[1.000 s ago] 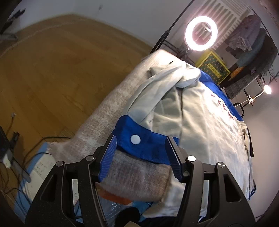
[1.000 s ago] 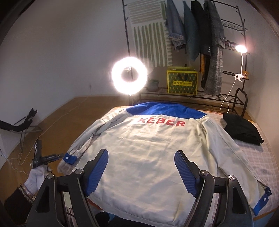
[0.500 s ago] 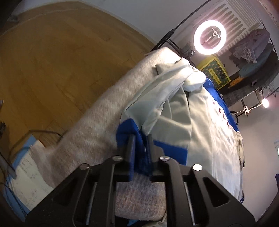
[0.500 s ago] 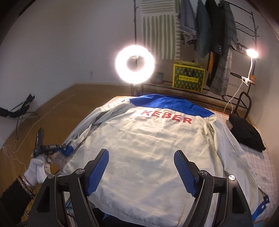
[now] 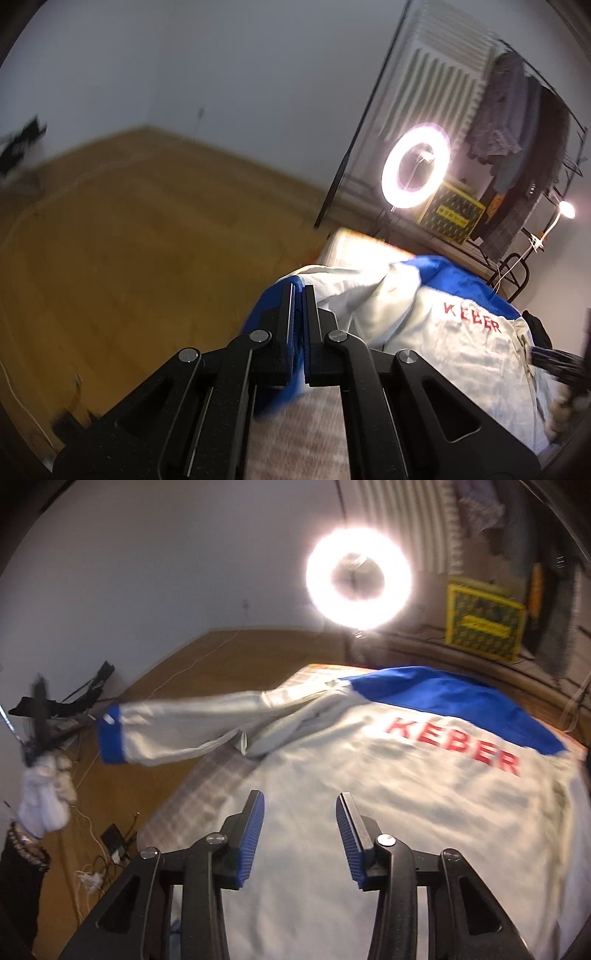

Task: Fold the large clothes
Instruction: 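Hold the cuff with the left tool while the right tool grasps the jacket side edge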

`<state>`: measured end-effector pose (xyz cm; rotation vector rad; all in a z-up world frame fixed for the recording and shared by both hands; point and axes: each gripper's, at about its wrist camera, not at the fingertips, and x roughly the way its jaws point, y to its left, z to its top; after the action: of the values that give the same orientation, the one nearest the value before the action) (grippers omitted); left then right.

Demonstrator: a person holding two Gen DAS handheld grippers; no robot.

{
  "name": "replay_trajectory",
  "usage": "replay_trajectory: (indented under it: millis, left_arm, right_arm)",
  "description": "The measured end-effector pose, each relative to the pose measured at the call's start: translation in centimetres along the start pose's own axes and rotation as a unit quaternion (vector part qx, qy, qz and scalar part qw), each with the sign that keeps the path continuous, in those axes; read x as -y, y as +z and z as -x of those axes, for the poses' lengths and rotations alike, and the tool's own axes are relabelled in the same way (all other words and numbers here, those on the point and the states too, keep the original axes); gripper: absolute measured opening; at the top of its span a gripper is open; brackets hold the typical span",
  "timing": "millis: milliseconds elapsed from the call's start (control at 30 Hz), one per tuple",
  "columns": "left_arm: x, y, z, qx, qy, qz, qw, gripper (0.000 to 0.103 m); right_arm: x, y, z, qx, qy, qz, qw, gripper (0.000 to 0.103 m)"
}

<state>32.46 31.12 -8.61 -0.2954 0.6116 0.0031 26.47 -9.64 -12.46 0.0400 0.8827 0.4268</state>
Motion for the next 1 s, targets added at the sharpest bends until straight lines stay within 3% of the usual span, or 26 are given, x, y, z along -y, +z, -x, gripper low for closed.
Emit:
replay_trajectory:
  millis: [133,300,400,667,800,867,1000]
  left_arm:
    - [2.4,2.3,1.1,0.019,-0.005,-0.039,0.9991,0.001]
    - [4.1,3.2,1.7,0.013,-0.017,-0.056,0.9982,0.001]
    - [4.6,3.7,2.9,0.026,-0.022,-0.059,0.9977,0.001]
    - [7.2,0.3,6.8,0.040,-0.041,-0.110,0.9922,0.001]
    - [9.1,-3.0,8.1,0.032,-0.053,-0.128,0.9898,0.001]
    - [9.6,-4.4,8.7,0.030,-0.063,-0.126,0.9895,0.001]
    - [10.7,-7.2,9.9,0.024,-0.088,-0.126,0.9878,0.001]
  right_arm:
    - [0.4,2.8,-7.0,-0.028,0.007,-0.013,1.000,0.031]
    - [1.6,4.8,-16.1,-0.067,0.053,-0.089,0.992,0.024]
    - [1.4,5.9,-20.7,-0.082,0.043,-0.096,0.991,0.024]
    - [1.0,7.6,-29.0,-0.102,0.058,-0.143,0.983,0.020]
    - [1.2,7.2,-28.4,-0.098,0.077,-0.148,0.981,0.025]
    - [2.0,7.0,-26.2,-0.086,0.086,-0.163,0.979,0.043]
    - [4.5,6.7,-20.8,-0.036,0.140,-0.208,0.967,0.061]
